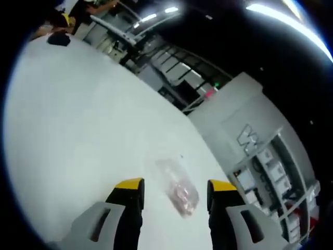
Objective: Open the resealable bag by pulling the two sides of the seal apart until the entire bag opening is separated and visibly accessible.
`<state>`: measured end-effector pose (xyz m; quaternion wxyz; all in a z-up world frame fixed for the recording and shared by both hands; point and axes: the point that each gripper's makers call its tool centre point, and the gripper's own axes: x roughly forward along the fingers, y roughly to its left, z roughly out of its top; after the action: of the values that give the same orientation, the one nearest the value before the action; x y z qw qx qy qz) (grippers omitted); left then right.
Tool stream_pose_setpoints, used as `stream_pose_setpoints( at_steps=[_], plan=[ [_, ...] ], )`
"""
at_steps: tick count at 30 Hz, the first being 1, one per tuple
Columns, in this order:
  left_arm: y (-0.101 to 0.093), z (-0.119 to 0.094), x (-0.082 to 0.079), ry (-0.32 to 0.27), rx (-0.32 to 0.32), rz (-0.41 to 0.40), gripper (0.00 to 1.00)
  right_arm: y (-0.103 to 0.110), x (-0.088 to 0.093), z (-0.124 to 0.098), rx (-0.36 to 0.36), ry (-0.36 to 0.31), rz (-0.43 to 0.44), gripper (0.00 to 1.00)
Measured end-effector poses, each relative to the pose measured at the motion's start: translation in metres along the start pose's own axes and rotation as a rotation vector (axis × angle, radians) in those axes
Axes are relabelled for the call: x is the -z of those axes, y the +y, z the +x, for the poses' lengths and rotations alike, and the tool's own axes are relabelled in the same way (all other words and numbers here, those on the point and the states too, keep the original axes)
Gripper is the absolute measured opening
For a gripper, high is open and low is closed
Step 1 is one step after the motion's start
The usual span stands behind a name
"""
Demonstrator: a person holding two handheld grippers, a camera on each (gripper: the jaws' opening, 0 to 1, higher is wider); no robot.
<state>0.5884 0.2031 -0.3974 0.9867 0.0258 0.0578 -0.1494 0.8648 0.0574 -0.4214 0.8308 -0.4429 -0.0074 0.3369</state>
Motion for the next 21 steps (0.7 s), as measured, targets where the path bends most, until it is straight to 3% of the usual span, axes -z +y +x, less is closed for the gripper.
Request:
stream_pose_setpoints(
  at_steps=[21],
  plan=[
    [0.0022,-0.0002,0.0008,0.003,-0.003,-0.005,0.92,0.0018,0.0009,0.01,-0.013,0.005,0.018,0.45]
  ],
)
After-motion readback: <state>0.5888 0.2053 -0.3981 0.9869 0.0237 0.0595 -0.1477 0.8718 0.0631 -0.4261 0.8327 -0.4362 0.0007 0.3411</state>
